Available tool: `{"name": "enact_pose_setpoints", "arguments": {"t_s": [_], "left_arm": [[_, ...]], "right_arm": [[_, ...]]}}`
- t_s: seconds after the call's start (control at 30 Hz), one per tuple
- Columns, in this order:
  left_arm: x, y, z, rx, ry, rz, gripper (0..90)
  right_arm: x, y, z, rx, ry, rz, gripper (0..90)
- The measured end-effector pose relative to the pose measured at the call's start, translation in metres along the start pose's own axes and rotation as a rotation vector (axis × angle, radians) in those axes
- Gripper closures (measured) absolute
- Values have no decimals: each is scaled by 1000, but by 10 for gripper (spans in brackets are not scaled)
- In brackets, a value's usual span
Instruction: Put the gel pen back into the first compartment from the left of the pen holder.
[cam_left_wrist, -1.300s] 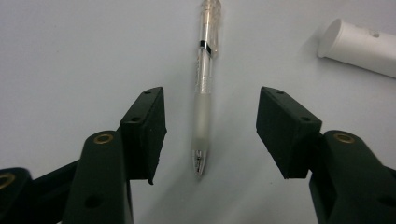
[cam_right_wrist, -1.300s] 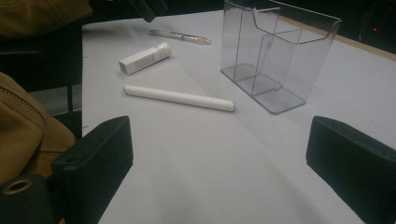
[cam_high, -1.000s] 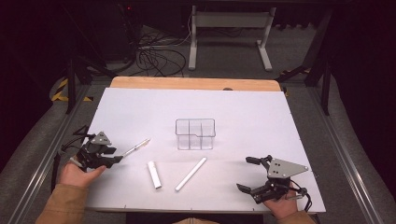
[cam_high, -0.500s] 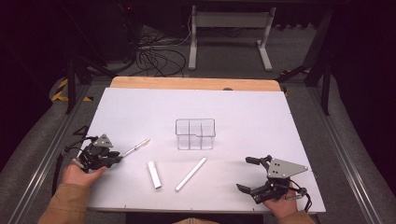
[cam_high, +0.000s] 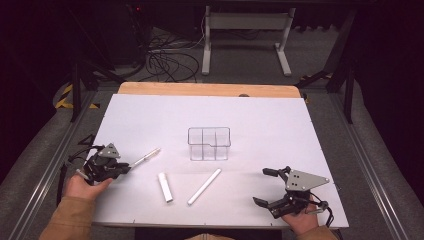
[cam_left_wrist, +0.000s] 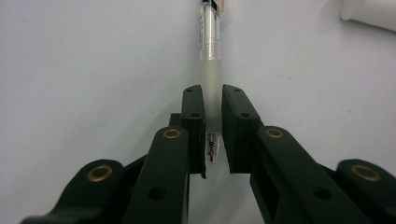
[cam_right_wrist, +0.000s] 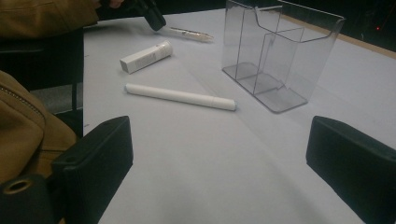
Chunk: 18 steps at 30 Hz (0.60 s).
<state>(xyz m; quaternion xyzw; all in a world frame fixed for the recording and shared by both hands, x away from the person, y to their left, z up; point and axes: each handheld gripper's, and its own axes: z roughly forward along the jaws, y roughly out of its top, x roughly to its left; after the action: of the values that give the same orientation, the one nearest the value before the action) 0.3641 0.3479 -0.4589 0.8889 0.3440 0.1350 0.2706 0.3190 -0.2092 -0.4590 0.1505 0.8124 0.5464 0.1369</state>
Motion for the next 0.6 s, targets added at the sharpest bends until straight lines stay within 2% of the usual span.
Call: {"name": "enact_pose_setpoints", "arguments": {"t_s": [0.1,0.3,0.6], "left_arm": [[-2,3,-7,-23,-13,5,802],[-8,11,-24,-49,1,28,802],[-16,18,-35,-67,-9,51,802]], "right_arm": [[0,0,0,0,0,0,79],[0,0,0,-1,-1,0,79],[0,0,0,0,-2,-1,79]]}}
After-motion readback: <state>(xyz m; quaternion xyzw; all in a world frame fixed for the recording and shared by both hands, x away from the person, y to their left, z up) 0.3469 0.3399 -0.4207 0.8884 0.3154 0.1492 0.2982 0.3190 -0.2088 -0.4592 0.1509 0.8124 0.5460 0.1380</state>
